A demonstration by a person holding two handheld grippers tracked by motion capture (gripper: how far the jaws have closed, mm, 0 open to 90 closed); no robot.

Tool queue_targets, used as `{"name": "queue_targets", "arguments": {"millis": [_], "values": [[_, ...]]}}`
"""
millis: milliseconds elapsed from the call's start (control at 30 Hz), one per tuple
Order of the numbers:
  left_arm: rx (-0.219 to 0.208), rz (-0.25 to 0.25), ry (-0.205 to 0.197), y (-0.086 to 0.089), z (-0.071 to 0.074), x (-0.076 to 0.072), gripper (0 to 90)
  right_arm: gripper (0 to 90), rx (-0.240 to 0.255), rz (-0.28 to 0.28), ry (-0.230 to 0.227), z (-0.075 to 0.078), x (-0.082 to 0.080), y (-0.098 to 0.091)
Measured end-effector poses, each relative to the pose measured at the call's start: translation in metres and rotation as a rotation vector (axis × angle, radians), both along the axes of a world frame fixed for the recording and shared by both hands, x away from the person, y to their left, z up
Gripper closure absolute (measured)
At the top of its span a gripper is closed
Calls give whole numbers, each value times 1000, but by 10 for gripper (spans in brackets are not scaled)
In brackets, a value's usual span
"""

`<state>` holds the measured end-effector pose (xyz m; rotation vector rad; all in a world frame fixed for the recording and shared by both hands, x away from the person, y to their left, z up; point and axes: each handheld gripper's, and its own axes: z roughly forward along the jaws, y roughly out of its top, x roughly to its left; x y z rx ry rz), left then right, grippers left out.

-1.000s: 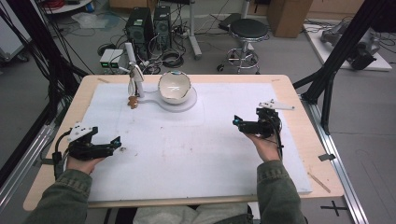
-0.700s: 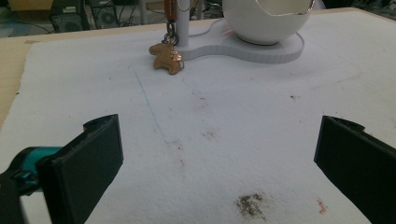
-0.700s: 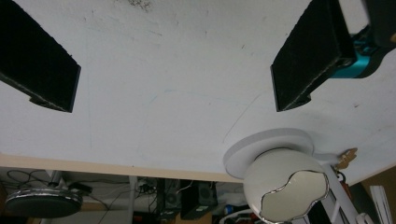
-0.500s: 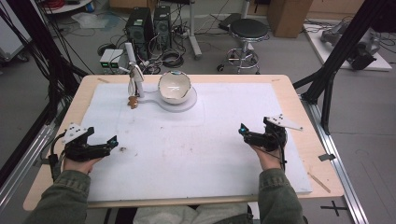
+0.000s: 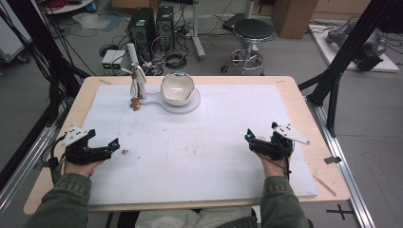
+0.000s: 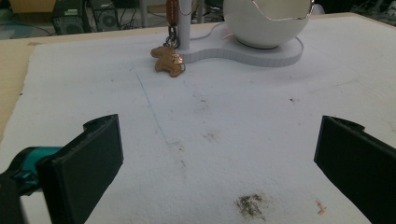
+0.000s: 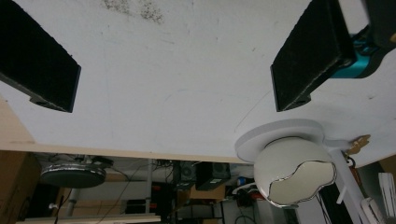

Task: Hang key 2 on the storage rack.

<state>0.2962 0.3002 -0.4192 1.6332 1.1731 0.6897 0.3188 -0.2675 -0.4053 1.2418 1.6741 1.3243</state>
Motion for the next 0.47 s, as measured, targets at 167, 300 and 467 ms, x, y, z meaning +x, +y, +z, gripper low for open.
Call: {"name": "queue_targets", "arguments": {"millis": [167, 300, 467], "values": [[-3, -6, -3, 0, 0, 1, 17, 5, 14, 0, -5, 0, 1, -4], [-4, -7, -4, -1, 0, 1, 17, 4, 33, -4, -12, 1, 0, -6], [2, -15, 0, -1, 0, 0, 17, 5, 38, -3, -15, 2, 1, -6]]}}
